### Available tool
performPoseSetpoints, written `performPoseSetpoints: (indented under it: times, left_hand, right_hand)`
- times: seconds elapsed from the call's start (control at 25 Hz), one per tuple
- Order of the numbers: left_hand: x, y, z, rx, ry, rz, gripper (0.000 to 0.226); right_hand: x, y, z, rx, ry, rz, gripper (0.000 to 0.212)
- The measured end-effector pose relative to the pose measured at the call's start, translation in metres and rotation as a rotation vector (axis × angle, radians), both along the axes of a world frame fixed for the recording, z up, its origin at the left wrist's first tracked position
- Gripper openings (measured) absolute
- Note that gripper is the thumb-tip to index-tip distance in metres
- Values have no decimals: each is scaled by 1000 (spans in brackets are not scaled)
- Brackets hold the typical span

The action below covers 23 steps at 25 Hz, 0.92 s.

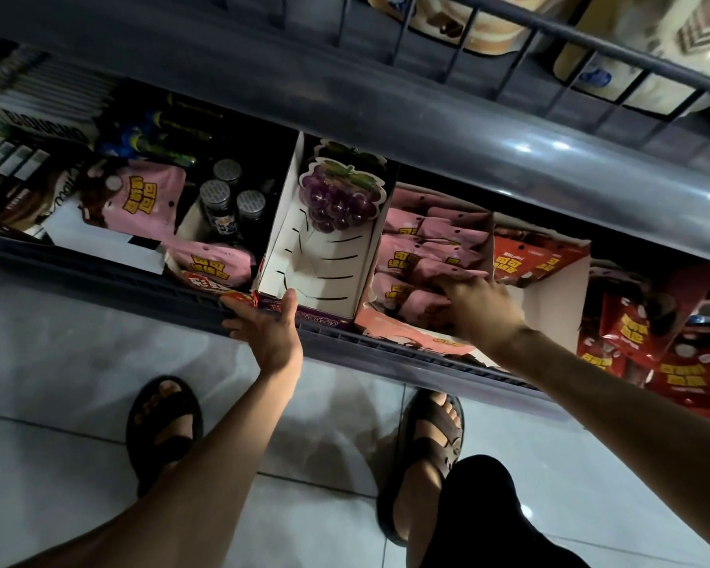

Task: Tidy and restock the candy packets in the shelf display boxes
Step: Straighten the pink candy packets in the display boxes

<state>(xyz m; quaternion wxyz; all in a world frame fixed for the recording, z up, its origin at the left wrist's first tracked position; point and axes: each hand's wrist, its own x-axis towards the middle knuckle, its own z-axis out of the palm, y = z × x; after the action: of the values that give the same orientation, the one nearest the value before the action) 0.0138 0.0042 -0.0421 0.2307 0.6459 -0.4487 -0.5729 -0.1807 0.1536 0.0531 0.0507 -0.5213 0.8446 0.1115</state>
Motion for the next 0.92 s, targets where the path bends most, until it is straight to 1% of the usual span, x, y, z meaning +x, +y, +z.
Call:
performPoseSetpoints:
  times: [0.08,0.24,0.32,0.4,0.48,0.52,0.6,0.72,0.84,0.92]
  left_hand:
    - [0,0,1,-1,1,-1,99]
    - [-1,1,1,-3,-3,0,98]
    - [-1,2,1,-9,-6,0,98]
    - [0,1,0,-7,-5,3,98]
    - [-1,1,0,-3,-3,4,98]
    - [-1,1,0,-2,-5,5,98]
    - [-1,0,-1,-2,-9,5,98]
    - [-1,0,-3,-5,-17,-4,99]
    - [-1,-1,-3,-2,-17,5,99]
    - [-1,0,-3,-3,-16,6,99]
  right_hand:
    - [-2,-2,-3,-47,-20,-12,43]
    - [-9,-3,-9,-225,-73,-44,41]
    - [-11,-3,-16,-257,-98,-35,42]
    - [-14,-3,-20,-220,-92,-32,49]
    - [-18,-2,-18,-157,-24,-28,62]
    - [-19,-2,-15,-133,17,-40,64]
    - [-18,-3,-11,-109,60,-67,58]
    - [-11,-4,-12,-117,50,-64,47]
    - [-12,-8,-11,-129,25,-69,47]
    - [-14,-6,-11,-116,18,-84,52]
